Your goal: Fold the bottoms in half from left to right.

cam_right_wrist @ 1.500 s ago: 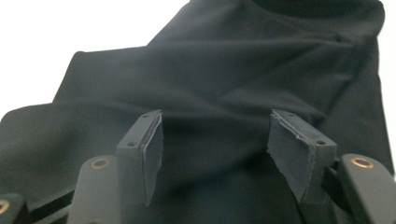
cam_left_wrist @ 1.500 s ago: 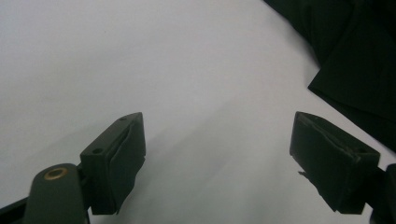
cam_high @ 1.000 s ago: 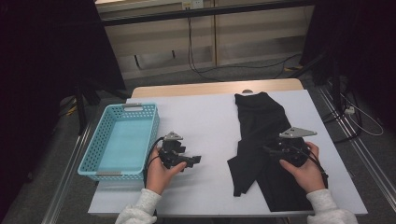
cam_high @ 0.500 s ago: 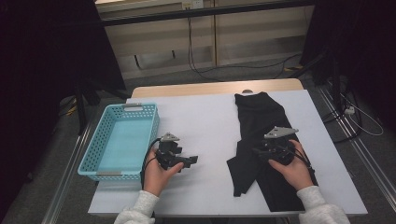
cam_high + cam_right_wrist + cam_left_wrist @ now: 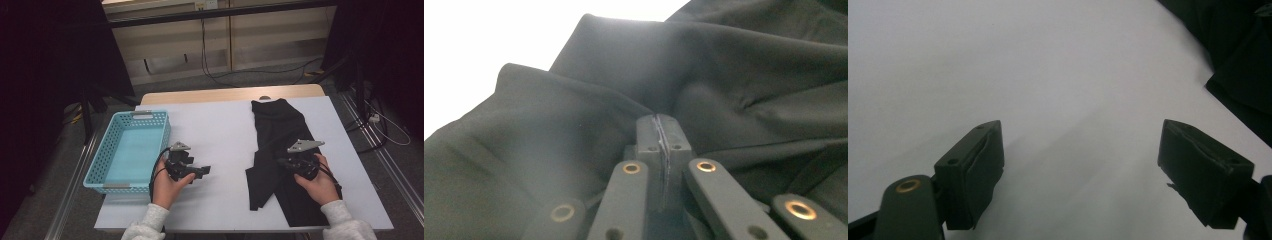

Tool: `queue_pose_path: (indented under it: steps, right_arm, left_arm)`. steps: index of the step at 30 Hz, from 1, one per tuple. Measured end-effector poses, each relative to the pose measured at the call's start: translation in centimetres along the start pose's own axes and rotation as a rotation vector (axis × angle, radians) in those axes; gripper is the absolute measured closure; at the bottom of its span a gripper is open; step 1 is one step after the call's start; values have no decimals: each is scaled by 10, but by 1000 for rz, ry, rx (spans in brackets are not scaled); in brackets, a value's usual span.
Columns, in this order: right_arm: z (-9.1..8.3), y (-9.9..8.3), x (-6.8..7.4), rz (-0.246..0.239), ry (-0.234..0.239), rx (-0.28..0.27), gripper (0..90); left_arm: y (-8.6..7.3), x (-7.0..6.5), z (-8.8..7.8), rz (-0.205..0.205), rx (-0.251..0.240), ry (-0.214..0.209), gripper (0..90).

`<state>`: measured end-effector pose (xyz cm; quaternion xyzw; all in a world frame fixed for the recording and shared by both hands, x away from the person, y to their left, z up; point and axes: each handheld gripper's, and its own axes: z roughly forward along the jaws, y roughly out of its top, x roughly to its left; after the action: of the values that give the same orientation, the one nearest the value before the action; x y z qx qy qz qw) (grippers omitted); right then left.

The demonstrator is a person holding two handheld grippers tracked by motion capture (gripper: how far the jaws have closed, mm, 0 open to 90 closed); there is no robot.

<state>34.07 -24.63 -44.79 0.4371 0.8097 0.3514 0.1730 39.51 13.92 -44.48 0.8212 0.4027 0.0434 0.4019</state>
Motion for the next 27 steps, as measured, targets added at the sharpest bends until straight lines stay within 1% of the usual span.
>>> queue_pose_path:
  steps: [2,3,4,5,7,10,13,19,23,25,27]
  right_arm:
    - [-4,0,-1,8,-1,-10,900]
    - [-6,0,-2,9,-1,-17,900]
    - [-8,0,-2,10,-2,-23,900]
    - [-9,-1,-2,10,-4,-24,900]
    - [-11,-2,-3,5,-4,-26,900]
    - [-14,-4,-6,12,-6,-30,900]
    - [-18,-5,-9,20,-7,-39,900]
    - [-28,-6,-14,26,-10,-60,900]
    - [-35,-11,-18,35,-17,-68,900]
    - [-38,-15,-20,36,-16,-70,900]
    - [-42,-18,-21,37,-18,-72,900]
  left_arm:
    - [1,1,-2,1,3,1,187]
    - [1,1,-2,-1,-3,2,187]
    - [2,2,-3,9,5,-4,187]
    - [2,1,-3,-2,-8,-4,187]
    - [3,1,-3,-1,-13,-2,186]
    - [4,2,-5,-4,-20,0,186]
    - [4,3,-5,-5,-12,-2,186]
    - [2,6,-5,-15,-8,6,186]
    - [3,7,-7,-23,-22,15,186]
    - [3,8,-9,-17,-17,18,187]
    - [3,8,-9,-23,-24,21,187]
